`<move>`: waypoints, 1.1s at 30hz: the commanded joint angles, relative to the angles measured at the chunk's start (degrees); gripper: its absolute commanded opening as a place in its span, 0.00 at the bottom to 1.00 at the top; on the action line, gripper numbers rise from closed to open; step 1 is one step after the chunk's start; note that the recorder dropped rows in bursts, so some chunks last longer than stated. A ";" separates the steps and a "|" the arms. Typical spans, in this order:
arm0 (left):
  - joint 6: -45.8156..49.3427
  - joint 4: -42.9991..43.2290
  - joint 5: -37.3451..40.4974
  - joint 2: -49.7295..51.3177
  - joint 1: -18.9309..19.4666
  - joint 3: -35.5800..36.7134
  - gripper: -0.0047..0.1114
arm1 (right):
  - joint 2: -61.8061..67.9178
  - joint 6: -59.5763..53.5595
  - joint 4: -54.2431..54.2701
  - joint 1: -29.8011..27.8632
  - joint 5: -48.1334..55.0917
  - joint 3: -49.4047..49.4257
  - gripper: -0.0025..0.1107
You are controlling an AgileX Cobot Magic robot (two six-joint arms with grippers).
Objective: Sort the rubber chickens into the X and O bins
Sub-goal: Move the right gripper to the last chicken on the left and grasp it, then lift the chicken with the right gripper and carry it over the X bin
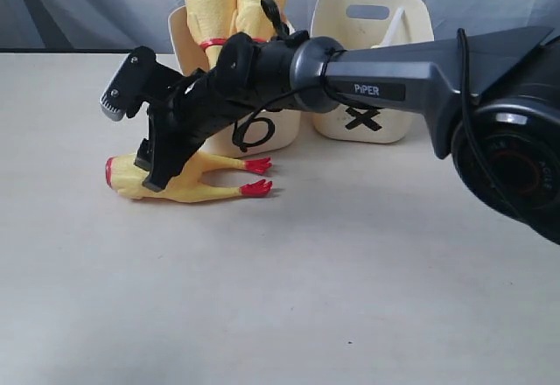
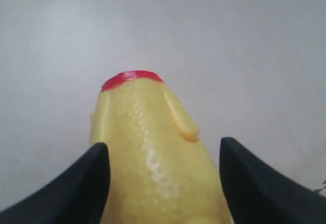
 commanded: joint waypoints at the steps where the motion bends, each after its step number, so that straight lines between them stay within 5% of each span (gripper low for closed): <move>1: -0.02 0.00 -0.80 -0.19 -0.34 -0.21 0.04 | 0.62 0.64 -1.29 -0.09 1.52 -0.18 0.55; 15: -0.02 0.00 -0.80 -0.19 -0.34 -0.21 0.04 | 0.71 11.47 -30.58 2.46 12.28 -0.18 0.55; 21: -0.02 0.00 -0.80 -0.19 -0.34 -0.21 0.04 | 0.71 11.58 -32.27 4.31 13.39 -0.18 0.54; 26: -0.02 0.00 -0.80 -0.19 -0.34 -0.21 0.04 | 0.59 11.88 -34.50 5.93 16.21 -0.18 0.37; 33: -0.02 0.00 -0.80 -0.19 -0.34 -0.21 0.04 | -4.12 13.00 -32.94 7.92 21.94 -0.18 0.37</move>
